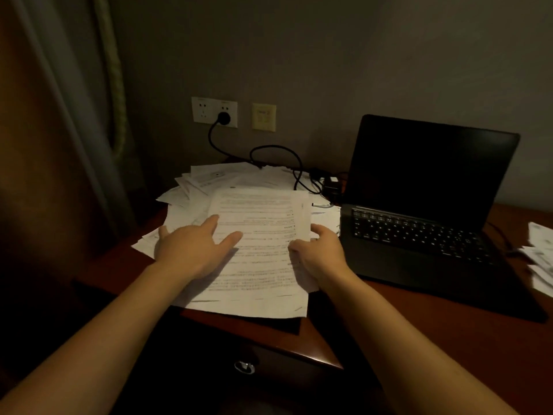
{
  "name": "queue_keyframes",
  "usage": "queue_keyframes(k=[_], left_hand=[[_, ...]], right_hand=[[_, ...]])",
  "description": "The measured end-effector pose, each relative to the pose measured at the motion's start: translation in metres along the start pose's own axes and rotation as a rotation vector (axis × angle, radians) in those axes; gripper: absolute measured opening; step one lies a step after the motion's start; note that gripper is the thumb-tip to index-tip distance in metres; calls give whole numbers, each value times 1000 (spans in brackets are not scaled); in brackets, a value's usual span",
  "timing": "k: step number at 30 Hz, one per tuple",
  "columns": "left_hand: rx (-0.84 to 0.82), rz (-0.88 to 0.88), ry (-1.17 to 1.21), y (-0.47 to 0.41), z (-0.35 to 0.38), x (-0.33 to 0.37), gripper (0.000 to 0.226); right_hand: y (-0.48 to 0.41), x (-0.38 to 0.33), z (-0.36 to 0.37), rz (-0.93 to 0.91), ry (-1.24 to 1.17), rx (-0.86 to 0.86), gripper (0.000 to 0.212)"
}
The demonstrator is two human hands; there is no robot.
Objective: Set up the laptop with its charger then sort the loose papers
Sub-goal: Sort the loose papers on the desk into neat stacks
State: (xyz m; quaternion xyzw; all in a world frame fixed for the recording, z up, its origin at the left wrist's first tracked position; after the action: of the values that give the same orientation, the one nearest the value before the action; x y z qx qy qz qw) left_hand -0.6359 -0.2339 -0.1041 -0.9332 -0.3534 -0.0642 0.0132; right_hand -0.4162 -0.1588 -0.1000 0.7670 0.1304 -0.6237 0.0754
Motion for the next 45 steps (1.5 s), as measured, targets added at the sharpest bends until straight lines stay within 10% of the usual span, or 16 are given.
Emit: queue_keyframes(k=[16,23,28,45], left_hand=[[-75,-5,723,15,-10,3,61],[-300,-297,1217,7,-13,-10,61],[-496,-242,1231,14,-7,-5,32],[-352,-201,1623,36,-9,-8,27]], right_hand=[[-21,0,-12,91,5,-22,93],[-13,16,-22,183,-189,-172,25],[0,8,-56,120,-42,-209,16],[-5,16,-39,57,-63,-395,23]])
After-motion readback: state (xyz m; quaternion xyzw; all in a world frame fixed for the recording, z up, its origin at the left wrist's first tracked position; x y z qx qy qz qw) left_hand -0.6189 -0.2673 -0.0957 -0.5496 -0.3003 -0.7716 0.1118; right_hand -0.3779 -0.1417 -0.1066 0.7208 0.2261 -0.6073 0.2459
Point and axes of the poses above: each hand's wrist, its own y-axis away from the middle knuckle, its own z-axis out of the palm, x = y × z, the point moved 4 cm from there along -y, towards the middle knuckle, and after that the axes turned 11 degrees about -z, right-handed, at the moved point
